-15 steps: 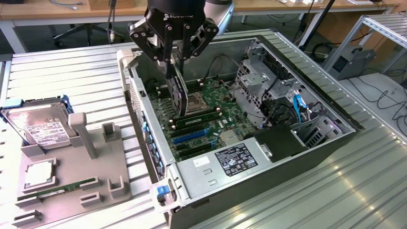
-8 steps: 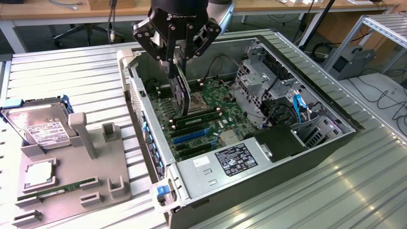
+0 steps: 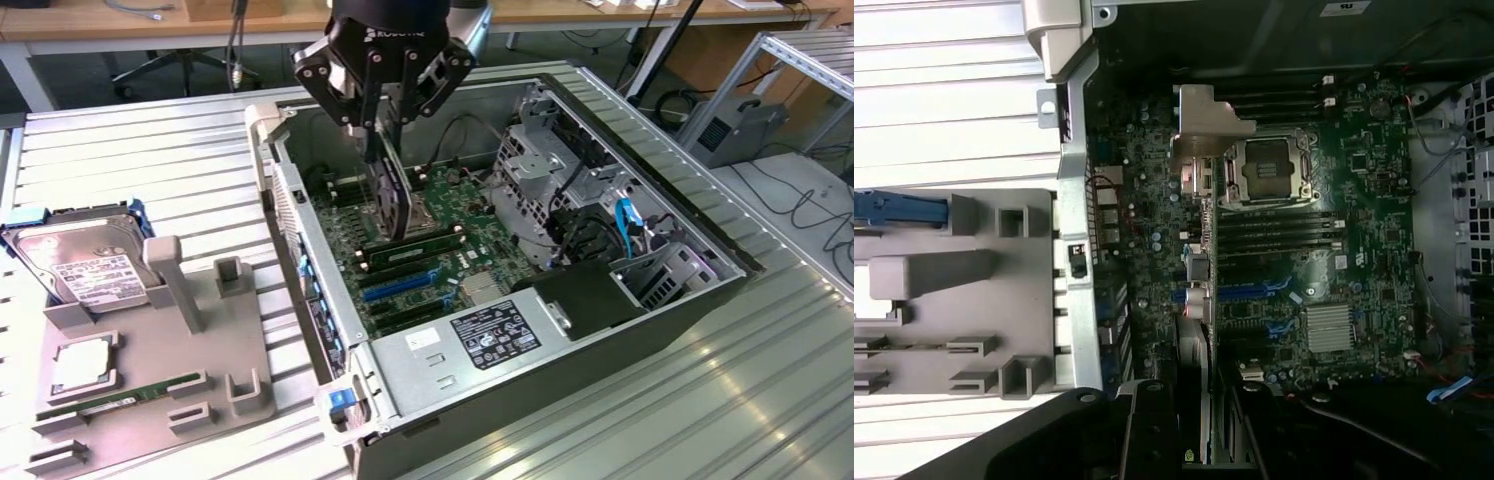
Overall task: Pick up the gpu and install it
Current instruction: 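Pick up the gpu and move the gpu toward the slot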
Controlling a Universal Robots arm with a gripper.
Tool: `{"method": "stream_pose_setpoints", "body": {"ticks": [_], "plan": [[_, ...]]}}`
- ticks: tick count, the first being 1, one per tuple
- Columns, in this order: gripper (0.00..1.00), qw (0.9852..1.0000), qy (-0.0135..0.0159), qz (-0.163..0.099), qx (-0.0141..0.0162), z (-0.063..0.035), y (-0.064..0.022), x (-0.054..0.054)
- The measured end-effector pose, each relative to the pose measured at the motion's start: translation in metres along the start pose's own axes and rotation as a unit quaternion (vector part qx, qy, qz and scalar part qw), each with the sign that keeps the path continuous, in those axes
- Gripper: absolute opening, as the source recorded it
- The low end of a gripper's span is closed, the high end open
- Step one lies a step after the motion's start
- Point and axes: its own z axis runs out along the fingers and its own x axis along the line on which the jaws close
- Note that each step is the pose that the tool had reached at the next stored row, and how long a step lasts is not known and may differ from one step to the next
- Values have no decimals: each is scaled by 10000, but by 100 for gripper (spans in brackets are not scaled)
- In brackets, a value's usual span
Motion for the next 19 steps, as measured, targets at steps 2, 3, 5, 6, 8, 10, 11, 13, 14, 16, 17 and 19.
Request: {"method": "stream_pose_setpoints", "body": {"ticks": [2,3,5,6,8,10,11,13,14,16,17,19], "plan": [[26,10000,0,0,0,1,2,-20],[26,10000,0,0,0,2,2,-29],[26,10000,0,0,0,3,3,-47],[26,10000,0,0,0,4,4,-56],[26,10000,0,0,0,5,5,-75],[26,10000,0,0,0,7,7,-99],[26,10000,0,0,0,7,8,-106],[26,10000,0,0,0,9,9,-123],[26,10000,0,0,0,9,10,-133],[26,10000,0,0,0,11,11,-149],[26,10000,0,0,0,11,11,-157],[26,10000,0,0,0,13,13,-176]]}}
